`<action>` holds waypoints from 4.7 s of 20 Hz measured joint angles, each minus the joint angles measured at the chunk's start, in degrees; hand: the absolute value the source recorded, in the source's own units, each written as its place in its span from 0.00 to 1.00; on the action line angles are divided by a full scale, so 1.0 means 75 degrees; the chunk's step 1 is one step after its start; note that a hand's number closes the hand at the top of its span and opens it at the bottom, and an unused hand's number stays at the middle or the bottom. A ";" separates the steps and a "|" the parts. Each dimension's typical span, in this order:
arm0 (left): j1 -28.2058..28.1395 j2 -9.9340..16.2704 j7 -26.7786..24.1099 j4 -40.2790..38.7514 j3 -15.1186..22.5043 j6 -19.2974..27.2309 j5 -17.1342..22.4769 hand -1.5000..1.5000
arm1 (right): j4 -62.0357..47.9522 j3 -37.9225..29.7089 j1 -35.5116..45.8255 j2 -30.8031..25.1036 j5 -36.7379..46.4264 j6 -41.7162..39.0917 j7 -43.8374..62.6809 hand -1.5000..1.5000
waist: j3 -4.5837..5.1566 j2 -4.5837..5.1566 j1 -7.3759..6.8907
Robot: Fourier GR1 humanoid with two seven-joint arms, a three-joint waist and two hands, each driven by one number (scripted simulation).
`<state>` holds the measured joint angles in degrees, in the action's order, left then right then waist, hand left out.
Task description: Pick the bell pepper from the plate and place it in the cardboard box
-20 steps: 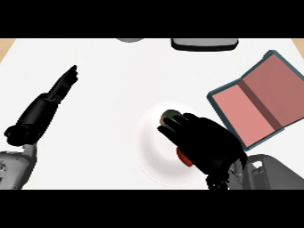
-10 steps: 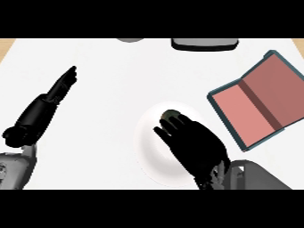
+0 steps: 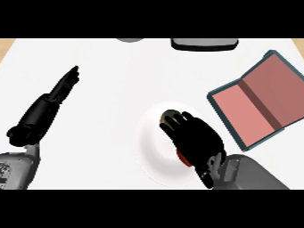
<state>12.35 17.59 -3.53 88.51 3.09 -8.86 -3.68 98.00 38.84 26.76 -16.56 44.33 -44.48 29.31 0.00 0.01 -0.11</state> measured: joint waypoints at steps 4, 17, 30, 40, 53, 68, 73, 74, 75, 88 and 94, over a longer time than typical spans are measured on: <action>-0.0053 -0.0035 0.0021 0.0136 -0.0133 -0.0156 -0.0056 0.50 | -0.0399 0.0013 -0.0225 0.0181 0.0424 0.0242 -0.0510 0.00 | -0.0001 -0.0001 -0.0005; 0.0173 -0.0254 -0.0199 -0.0311 -0.0526 -0.0460 -0.0322 0.50 | -0.1242 -0.0276 -0.0650 0.0388 0.1805 0.0672 -0.1467 0.00 | 0.0000 -0.0003 0.0010; -0.0050 -0.0534 -0.0033 0.0098 -0.0513 -0.0525 -0.0599 0.50 | -0.2148 -0.0420 -0.0561 0.0431 0.2661 0.2145 -0.3404 1.00 | 0.0014 -0.0065 -0.0015; 0.0091 -0.0538 -0.0116 -0.0039 -0.0603 -0.0734 -0.0569 0.50 | -0.3347 -0.1551 0.0177 0.1689 0.2618 0.3454 -0.2202 1.00 | 0.0012 0.0003 -0.0206; 0.0288 -0.0708 -0.0041 -0.0160 -0.0507 -0.0649 -0.0726 0.50 | -0.4762 -0.1223 0.3308 0.2185 0.1908 0.5787 0.0971 1.00 | 0.0003 0.0026 -0.0249; 0.0017 -0.0515 -0.0078 -0.0037 -0.0790 -0.0764 -0.0640 0.50 | -0.3613 -0.3414 0.3964 0.1308 0.2823 0.6724 0.3340 1.00 | 0.0000 -0.0021 0.0031; -0.0142 -0.0551 -0.0148 0.0109 -0.0762 -0.0753 -0.0712 0.50 | -0.3472 -0.4076 0.3573 0.0577 0.2707 0.6599 0.3077 1.00 | -0.0001 -0.0012 0.0023; -0.0102 -0.0569 -0.0140 0.0091 -0.0766 -0.0732 -0.0728 0.50 | -0.3488 -0.4153 0.3465 0.0445 0.2675 0.6517 0.2981 1.00 | 0.0001 -0.0012 0.0026; -0.0065 -0.0634 -0.0035 0.0157 -0.0710 -0.0686 -0.0766 0.50 | -0.3574 -0.4241 0.3412 0.0310 0.2606 0.6382 0.2866 1.00 | 0.0000 -0.0010 0.0023; 0.0086 -0.0644 0.0066 0.0041 -0.0836 -0.0739 -0.0714 0.50 | -0.3846 -0.5563 0.2031 -0.0979 0.0516 0.3513 0.1620 1.00 | -0.0001 -0.0012 0.0074; 0.0024 -0.0690 0.0030 0.0091 -0.0811 -0.0762 -0.0745 0.50 | -0.4105 -0.5881 0.1586 -0.1203 -0.0144 0.2617 0.1007 0.00 | 0.0000 -0.0006 0.0030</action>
<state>12.53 12.41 -3.30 89.19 -2.99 -14.58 -9.27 67.21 -5.27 38.65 -25.58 43.24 -24.85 36.86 0.00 -0.04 0.12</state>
